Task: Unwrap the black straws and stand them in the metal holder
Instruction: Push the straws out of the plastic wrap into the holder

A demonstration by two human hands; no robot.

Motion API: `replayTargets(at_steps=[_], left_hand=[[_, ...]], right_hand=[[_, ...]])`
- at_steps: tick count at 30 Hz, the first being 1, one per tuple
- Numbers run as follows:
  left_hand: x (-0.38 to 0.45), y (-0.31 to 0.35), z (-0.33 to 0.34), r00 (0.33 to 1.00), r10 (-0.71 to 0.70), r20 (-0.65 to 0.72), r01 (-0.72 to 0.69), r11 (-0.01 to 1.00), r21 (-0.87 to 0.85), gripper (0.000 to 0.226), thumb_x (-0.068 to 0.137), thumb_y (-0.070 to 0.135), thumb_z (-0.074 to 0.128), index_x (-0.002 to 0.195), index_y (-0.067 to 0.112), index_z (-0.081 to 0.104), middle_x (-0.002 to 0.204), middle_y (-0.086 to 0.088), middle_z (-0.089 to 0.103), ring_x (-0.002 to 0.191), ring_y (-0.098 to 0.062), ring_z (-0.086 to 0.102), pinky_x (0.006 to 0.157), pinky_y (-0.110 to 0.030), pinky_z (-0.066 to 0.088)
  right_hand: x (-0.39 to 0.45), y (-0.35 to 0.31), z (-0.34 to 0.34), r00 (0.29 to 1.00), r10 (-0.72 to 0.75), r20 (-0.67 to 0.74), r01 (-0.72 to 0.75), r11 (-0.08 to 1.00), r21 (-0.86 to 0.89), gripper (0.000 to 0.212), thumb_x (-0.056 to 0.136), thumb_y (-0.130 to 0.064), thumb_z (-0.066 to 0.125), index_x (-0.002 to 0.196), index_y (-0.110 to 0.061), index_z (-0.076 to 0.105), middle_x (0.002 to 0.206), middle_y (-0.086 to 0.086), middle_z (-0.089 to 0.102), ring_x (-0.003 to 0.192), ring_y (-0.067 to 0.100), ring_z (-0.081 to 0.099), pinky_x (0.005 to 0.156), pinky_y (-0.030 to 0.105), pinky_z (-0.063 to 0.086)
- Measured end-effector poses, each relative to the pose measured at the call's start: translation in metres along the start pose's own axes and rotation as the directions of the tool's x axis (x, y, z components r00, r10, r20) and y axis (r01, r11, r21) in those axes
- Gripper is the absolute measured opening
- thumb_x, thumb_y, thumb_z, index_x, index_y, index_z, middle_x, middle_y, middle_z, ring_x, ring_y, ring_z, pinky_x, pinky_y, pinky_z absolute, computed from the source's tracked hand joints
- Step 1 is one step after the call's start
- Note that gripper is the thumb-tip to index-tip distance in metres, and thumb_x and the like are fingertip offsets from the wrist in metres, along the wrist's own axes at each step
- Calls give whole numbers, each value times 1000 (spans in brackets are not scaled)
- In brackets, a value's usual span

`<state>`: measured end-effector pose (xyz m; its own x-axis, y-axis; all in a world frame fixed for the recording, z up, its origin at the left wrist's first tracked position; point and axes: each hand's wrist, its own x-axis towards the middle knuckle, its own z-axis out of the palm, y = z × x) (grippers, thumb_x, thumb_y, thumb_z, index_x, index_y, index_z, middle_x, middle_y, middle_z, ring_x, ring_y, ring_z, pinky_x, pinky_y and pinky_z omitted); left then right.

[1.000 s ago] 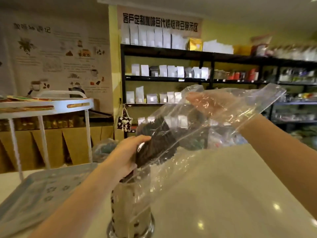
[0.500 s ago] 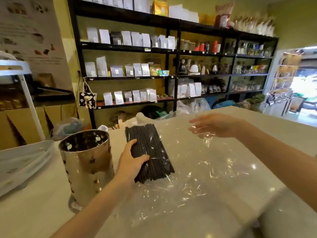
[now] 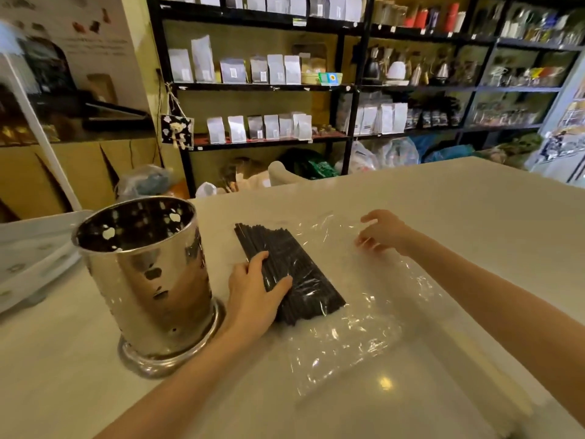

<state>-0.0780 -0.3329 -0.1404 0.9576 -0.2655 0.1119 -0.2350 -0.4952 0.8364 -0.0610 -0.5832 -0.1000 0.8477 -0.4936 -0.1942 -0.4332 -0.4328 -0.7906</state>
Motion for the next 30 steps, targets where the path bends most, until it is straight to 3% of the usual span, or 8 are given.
replayTargets(at_steps=[4, 8, 12, 15, 19, 21, 23, 30], left_hand=[[3, -11, 0, 999, 48, -18, -48, 998, 29, 54, 87, 33, 50, 136, 18, 31, 136, -10, 35, 127, -23, 31, 108, -38, 29], [2, -14, -1, 995, 96, -9, -95, 993, 76, 50, 90, 34, 43, 136, 17, 33, 141, -10, 31, 131, -26, 26, 110, -46, 26], [-2, -15, -2, 997, 77, 0, -75, 976, 206, 50, 92, 37, 36, 138, 19, 28, 148, -15, 17, 137, -31, 12, 113, -47, 16], [-10, -18, -5, 989, 141, 47, -148, 961, 233, 47, 94, 32, 32, 139, 20, 27, 153, -8, 10, 139, -24, 7, 114, -39, 10], [-28, -18, -12, 940, 311, 141, -333, 927, 172, 43, 94, 16, 38, 137, 16, 32, 152, -4, 18, 137, -14, 19, 108, -13, 13], [-38, -27, -17, 899, 393, 193, -427, 884, 191, 46, 91, 7, 43, 136, 12, 35, 150, -4, 25, 136, -16, 26, 111, -25, 25], [-41, -41, -19, 839, 488, 241, -543, 782, 305, 51, 86, 2, 45, 135, 8, 35, 147, -10, 30, 136, -21, 27, 112, -37, 26], [-39, -43, -23, 788, 537, 300, -612, 735, 293, 52, 85, -4, 48, 134, 6, 36, 145, -11, 34, 134, -14, 18, 112, -25, 18]], right_hand=[[8, 30, 26, 959, -168, -230, 130, 977, -172, 50, 80, -7, 51, 129, -11, 40, 105, 18, 64, 96, 30, 57, 82, 35, 45], [-2, 43, 41, 876, -376, -304, 164, 823, -544, 44, 86, -14, 47, 130, -11, 43, 128, 17, 51, 119, 35, 42, 95, 44, 37], [-25, 30, 40, 850, -478, -221, 260, 746, -614, 42, 90, -23, 46, 132, -13, 43, 136, 13, 46, 124, 32, 36, 99, 42, 31], [-69, 14, 45, 784, -621, -13, 531, 680, -505, 28, 91, -22, 49, 116, -17, 59, 126, 6, 57, 119, 23, 44, 98, 33, 31], [-136, 14, 72, 561, -783, 270, 816, 467, -341, 23, 88, -22, 50, 98, -12, 69, 102, 2, 69, 98, 15, 55, 86, 15, 35], [-150, 25, 86, 504, -805, 313, 842, 377, -387, 32, 90, -26, 43, 105, -11, 67, 107, 3, 68, 100, 16, 56, 89, 22, 38], [-154, 30, 92, 500, -803, 323, 835, 348, -427, 39, 92, -28, 36, 115, -10, 62, 114, 5, 65, 105, 18, 53, 92, 25, 37], [-156, 38, 95, 420, -851, 316, 834, 225, -503, 35, 87, -22, 48, 118, -10, 60, 118, 9, 63, 107, 21, 51, 91, 30, 39]])
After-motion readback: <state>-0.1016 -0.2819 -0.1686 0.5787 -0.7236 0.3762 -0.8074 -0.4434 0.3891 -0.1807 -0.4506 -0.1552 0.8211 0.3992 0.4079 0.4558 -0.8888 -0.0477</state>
